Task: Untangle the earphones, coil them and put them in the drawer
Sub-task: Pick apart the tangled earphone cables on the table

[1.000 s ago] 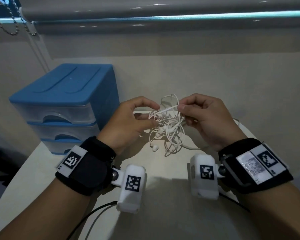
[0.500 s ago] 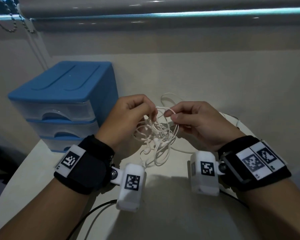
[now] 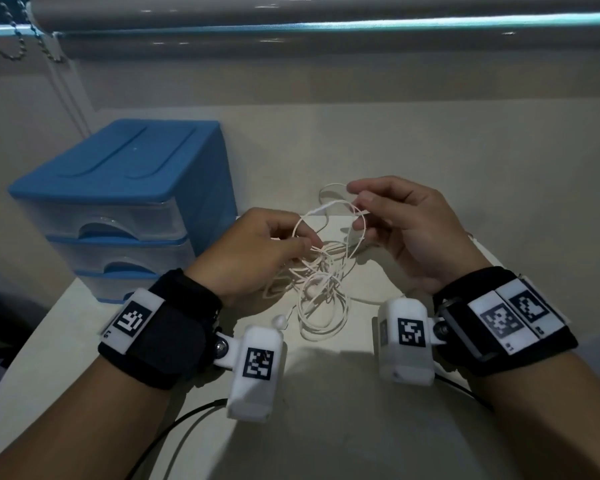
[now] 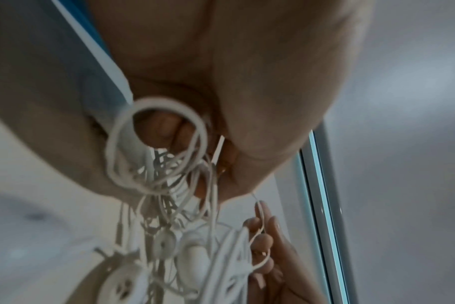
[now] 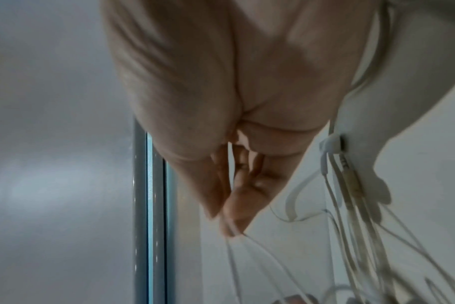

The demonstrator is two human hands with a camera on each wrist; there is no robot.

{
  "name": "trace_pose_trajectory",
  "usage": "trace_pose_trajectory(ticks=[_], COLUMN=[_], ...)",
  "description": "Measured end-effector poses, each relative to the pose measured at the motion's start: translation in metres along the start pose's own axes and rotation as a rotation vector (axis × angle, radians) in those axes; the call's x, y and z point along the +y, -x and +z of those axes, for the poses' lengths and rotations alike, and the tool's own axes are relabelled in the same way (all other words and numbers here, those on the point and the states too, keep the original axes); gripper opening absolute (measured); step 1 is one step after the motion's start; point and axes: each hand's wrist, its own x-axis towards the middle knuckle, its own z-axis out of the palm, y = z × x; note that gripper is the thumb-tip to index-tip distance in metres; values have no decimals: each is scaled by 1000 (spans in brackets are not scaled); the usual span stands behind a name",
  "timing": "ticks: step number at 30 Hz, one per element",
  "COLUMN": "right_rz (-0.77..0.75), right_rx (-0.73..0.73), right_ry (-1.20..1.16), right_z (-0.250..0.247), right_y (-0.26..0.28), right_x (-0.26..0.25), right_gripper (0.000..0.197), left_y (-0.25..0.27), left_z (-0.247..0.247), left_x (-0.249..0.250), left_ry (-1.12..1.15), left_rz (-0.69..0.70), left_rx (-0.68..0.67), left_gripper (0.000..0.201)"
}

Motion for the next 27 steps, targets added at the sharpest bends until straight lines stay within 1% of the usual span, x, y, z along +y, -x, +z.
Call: trace_pose_trajectory(ticks=[3, 6, 8, 14, 16, 18, 20, 21, 23, 25, 27], right_rz=[96, 201, 232, 296, 285, 265, 257, 260, 277, 301, 312], right_rx=[55, 46, -9, -283, -316, -307, -309, -316, -326, -302, -292], right_ry=[88, 174, 197, 338, 298, 254, 248, 258, 282, 306, 316], right_z=[-3, -2, -1, 2, 4, 5, 6, 6, 7, 7, 8], right_y=[-2, -2, 1, 11, 14, 15, 17, 18, 18, 17, 18], right_x=[2, 7, 7, 5, 5, 4, 1, -1, -2, -1, -2], right_gripper=[21, 31, 31, 24, 18, 11, 8, 10, 21, 30, 32], left_y=[-1, 0, -1, -4, -4, -4, -4, -4, -4, -4, -4], left_z=[0, -1, 0, 0, 0, 1, 2, 2, 1, 0, -1], left_x=[1, 0, 0, -1, -1, 0, 1, 2, 3, 2, 2], left_ry=[34, 100, 163, 295, 337, 386, 456, 480, 495, 520, 572], left_rz=[-8, 2, 11, 62, 63, 57, 46, 40, 34, 37, 32], left_rx=[16, 63, 95, 130, 135, 148, 167, 180, 190, 187, 192], left_gripper=[16, 21, 23, 29, 29, 27, 25, 24, 24, 25, 26])
